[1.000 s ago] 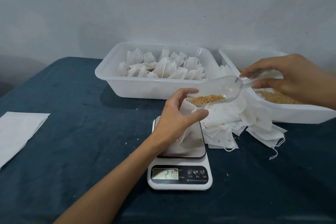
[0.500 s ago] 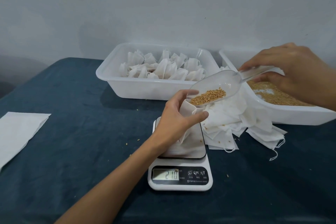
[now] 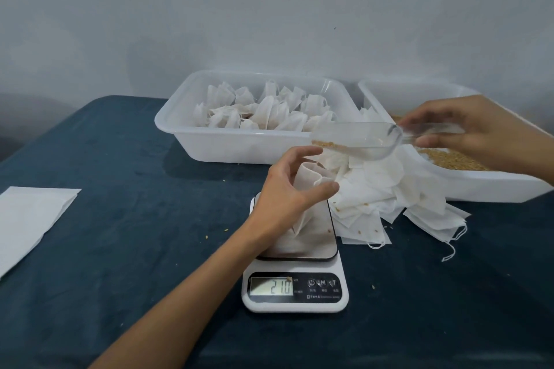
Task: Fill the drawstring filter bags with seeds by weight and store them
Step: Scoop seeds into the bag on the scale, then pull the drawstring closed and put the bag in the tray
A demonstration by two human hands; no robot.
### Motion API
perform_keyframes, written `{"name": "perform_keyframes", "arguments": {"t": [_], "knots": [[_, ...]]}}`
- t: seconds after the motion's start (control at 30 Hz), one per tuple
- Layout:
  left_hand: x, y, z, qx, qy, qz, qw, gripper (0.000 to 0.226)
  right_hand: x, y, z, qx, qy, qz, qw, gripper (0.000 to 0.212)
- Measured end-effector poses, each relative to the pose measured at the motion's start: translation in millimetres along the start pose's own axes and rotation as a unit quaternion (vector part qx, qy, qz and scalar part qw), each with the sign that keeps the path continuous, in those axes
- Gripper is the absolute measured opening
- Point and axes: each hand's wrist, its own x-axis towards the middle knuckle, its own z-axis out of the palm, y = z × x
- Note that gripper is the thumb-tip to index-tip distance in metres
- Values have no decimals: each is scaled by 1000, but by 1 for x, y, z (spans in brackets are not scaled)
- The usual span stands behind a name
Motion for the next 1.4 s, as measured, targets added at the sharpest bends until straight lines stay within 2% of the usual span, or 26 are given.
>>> {"name": "perform_keyframes", "arguments": {"t": [0.1,0.17,0.27,0.37,0.43,0.53,0.63,0.8,0.9,1.03,1.1,1.17,1.23,1.3,1.4], "knots": [[1,0,-4,2,-5,-8,1000,57,3,15,-5,101,39,33,994,32],[1,2,-7,1,-8,-14,1000,58,3,29,-11,122,81,48,988,33],[2,2,-9,7,-5,-24,1000,57,6,58,-23,73,177,109,975,32],[2,3,-12,14,-10,-29,999,51,10,92,-32,-28,241,240,940,34],[2,4,-13,24,-28,-32,999,38,10,110,-32,-82,231,300,922,36],[2,-1,-14,60,-35,-28,997,18,13,127,-25,-184,163,351,904,40],[1,-8,-9,81,-21,-24,996,26,18,136,-15,-245,101,377,887,28],[5,-4,12,20,-15,-2,1000,35,19,141,-5,-283,63,373,882,9],[10,-2,35,-13,-32,-9,999,34,19,143,-4,-293,54,370,880,12],[19,-6,56,2,-58,-19,998,33,18,141,-3,-292,36,383,876,12],[23,-9,56,-3,-53,-28,998,33,17,138,-3,-288,43,386,875,19],[24,-12,50,-13,-40,-33,999,34,15,131,-3,-311,101,377,867,27],[26,-14,43,-7,-29,-32,999,34,14,118,-1,-332,201,325,863,31],[28,-15,35,-3,-21,-42,999,34,14,95,7,-295,297,234,877,31],[33,-15,15,-4,6,-44,999,36,7,45,27,-194,412,72,887,21]]}}
